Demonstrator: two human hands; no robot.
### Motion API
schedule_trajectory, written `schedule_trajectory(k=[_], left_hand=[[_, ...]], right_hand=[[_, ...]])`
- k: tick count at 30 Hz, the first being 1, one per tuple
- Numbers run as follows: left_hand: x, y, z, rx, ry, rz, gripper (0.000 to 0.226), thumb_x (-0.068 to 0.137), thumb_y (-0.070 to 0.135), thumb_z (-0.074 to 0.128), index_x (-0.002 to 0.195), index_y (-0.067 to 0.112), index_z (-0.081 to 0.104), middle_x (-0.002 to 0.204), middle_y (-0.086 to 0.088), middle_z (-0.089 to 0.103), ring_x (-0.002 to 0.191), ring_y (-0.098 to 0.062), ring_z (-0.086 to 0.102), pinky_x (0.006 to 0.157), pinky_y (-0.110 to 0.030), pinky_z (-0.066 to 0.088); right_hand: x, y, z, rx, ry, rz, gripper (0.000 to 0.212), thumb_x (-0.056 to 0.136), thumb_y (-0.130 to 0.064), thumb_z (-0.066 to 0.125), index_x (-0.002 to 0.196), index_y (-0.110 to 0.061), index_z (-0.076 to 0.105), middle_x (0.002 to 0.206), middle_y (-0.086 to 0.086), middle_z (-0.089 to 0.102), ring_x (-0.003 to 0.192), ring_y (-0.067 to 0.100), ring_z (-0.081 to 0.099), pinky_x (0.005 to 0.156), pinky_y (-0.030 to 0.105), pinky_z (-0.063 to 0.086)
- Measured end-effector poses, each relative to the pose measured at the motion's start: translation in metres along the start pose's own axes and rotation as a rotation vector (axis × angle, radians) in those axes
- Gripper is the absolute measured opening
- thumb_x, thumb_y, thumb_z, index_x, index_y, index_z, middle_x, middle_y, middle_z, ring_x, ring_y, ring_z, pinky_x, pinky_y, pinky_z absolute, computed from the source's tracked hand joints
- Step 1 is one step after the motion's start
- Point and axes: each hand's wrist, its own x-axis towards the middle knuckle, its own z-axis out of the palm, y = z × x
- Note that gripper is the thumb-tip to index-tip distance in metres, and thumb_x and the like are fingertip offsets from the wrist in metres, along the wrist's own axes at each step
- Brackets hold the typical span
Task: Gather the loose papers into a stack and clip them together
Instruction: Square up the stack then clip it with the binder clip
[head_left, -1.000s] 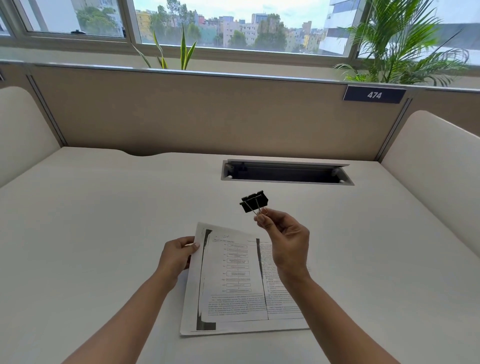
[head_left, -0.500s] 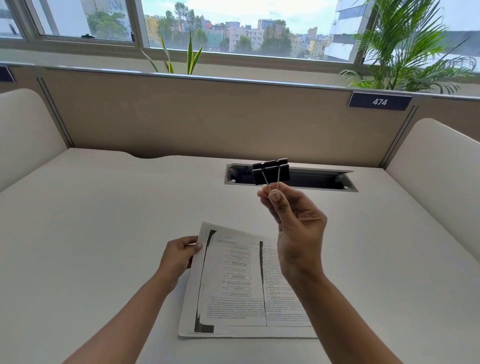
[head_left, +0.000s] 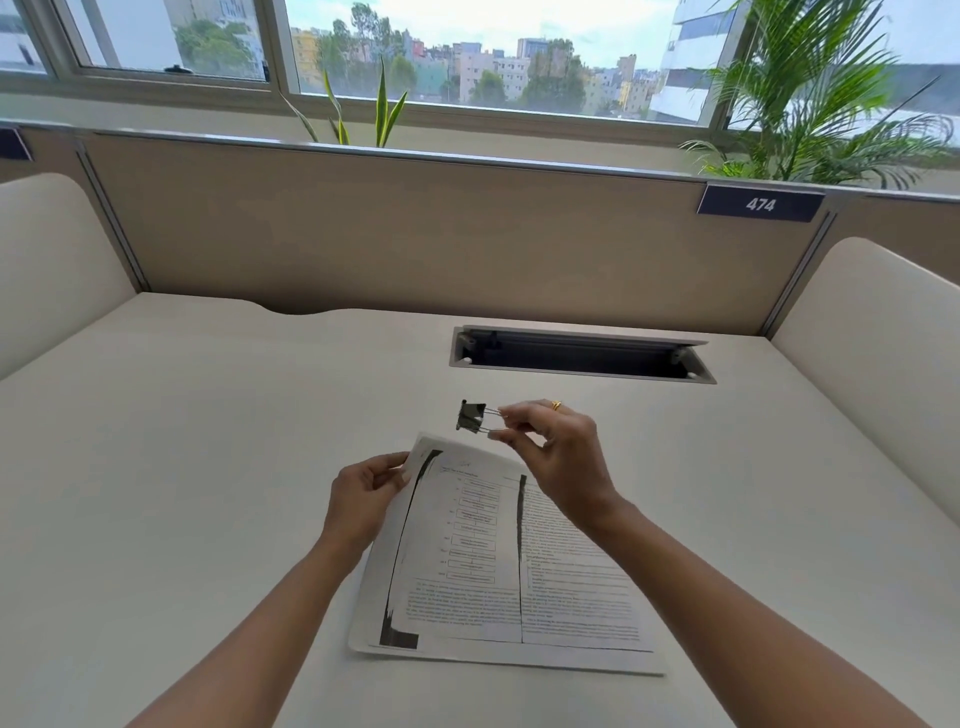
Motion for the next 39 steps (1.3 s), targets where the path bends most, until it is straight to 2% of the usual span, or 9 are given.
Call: schedule_trajectory(k=[4, 13, 16, 19, 25, 30, 33, 37, 39], left_hand=[[-0.002, 0.002, 0.001, 0.029, -0.026, 0.101, 0.033, 0.085, 0.000, 0.060, 0.096, 0.031, 0.066, 0.067, 0.023, 0.071, 0.065, 0.004, 0.067, 0.063, -0.016, 0.056], [-0.004, 0.007, 0.002, 0.145, -0.019, 0.255, 0.066, 0.087, 0.005, 0.059, 0.079, 0.070, 0.058, 0.068, 0.030, 0.068, 0.062, 0.007, 0.063, 0.056, -0.010, 0.049], [-0.005, 0.006, 0.002, 0.159, -0.003, 0.276, 0.066, 0.087, 0.005, 0.059, 0.079, 0.070, 0.058, 0.080, 0.021, 0.070, 0.067, 0.004, 0.065, 0.057, -0.009, 0.049], [-0.004, 0.005, 0.003, 0.188, 0.015, 0.310, 0.054, 0.086, 0.003, 0.059, 0.089, 0.057, 0.062, 0.093, 0.008, 0.070, 0.073, 0.012, 0.063, 0.062, -0.007, 0.049], [-0.001, 0.004, 0.000, 0.276, -0.011, 0.366, 0.041, 0.086, 0.000, 0.059, 0.100, 0.037, 0.063, 0.077, 0.051, 0.056, 0.086, 0.024, 0.057, 0.081, -0.007, 0.049], [0.002, 0.003, 0.001, 0.300, -0.012, 0.398, 0.035, 0.085, -0.002, 0.059, 0.107, 0.025, 0.064, 0.077, 0.055, 0.052, 0.087, 0.027, 0.054, 0.079, 0.000, 0.044], [-0.001, 0.006, 0.001, 0.299, -0.011, 0.398, 0.042, 0.085, -0.002, 0.059, 0.099, 0.037, 0.064, 0.076, 0.053, 0.054, 0.081, 0.020, 0.058, 0.074, -0.003, 0.047], [-0.004, 0.007, -0.001, 0.291, -0.005, 0.358, 0.062, 0.085, 0.000, 0.060, 0.083, 0.062, 0.062, 0.074, 0.042, 0.062, 0.069, -0.002, 0.061, 0.063, -0.017, 0.049], [-0.006, 0.008, 0.000, 0.280, -0.013, 0.353, 0.067, 0.085, 0.001, 0.059, 0.083, 0.067, 0.059, 0.071, 0.037, 0.065, 0.065, -0.002, 0.061, 0.059, -0.015, 0.047]], right_hand=[[0.004, 0.007, 0.007, -0.187, -0.147, -0.087, 0.025, 0.073, -0.009, 0.074, 0.094, 0.003, 0.071, 0.085, 0.015, 0.073, 0.073, 0.023, 0.070, 0.071, 0.019, 0.052], [0.011, 0.013, 0.020, -0.354, -0.247, -0.141, 0.021, 0.074, -0.008, 0.072, 0.090, 0.005, 0.070, 0.084, 0.019, 0.072, 0.072, 0.033, 0.069, 0.065, 0.041, 0.059], [0.012, 0.012, 0.022, -0.384, -0.277, -0.148, 0.021, 0.074, -0.008, 0.072, 0.090, 0.006, 0.070, 0.084, 0.019, 0.072, 0.073, 0.034, 0.068, 0.066, 0.043, 0.059], [0.014, 0.011, 0.024, -0.389, -0.296, -0.138, 0.022, 0.075, -0.008, 0.071, 0.091, 0.006, 0.070, 0.086, 0.020, 0.071, 0.075, 0.035, 0.068, 0.069, 0.043, 0.058], [0.018, 0.010, 0.021, -0.399, -0.361, -0.176, 0.024, 0.075, -0.008, 0.071, 0.093, 0.007, 0.069, 0.089, 0.022, 0.071, 0.077, 0.036, 0.068, 0.070, 0.043, 0.058], [0.023, 0.010, 0.019, -0.431, -0.433, -0.186, 0.026, 0.081, -0.012, 0.067, 0.098, 0.007, 0.067, 0.094, 0.021, 0.070, 0.085, 0.036, 0.066, 0.076, 0.045, 0.055], [0.025, 0.009, 0.017, -0.442, -0.467, -0.194, 0.027, 0.081, -0.012, 0.066, 0.100, 0.007, 0.066, 0.097, 0.021, 0.069, 0.087, 0.035, 0.066, 0.078, 0.045, 0.055], [0.026, 0.007, 0.017, -0.450, -0.514, -0.178, 0.032, 0.082, -0.014, 0.065, 0.107, 0.007, 0.064, 0.103, 0.021, 0.067, 0.093, 0.034, 0.064, 0.082, 0.043, 0.054], [0.026, 0.005, 0.018, -0.454, -0.542, -0.162, 0.037, 0.084, -0.015, 0.064, 0.114, 0.006, 0.061, 0.110, 0.021, 0.065, 0.100, 0.033, 0.062, 0.088, 0.041, 0.052]])
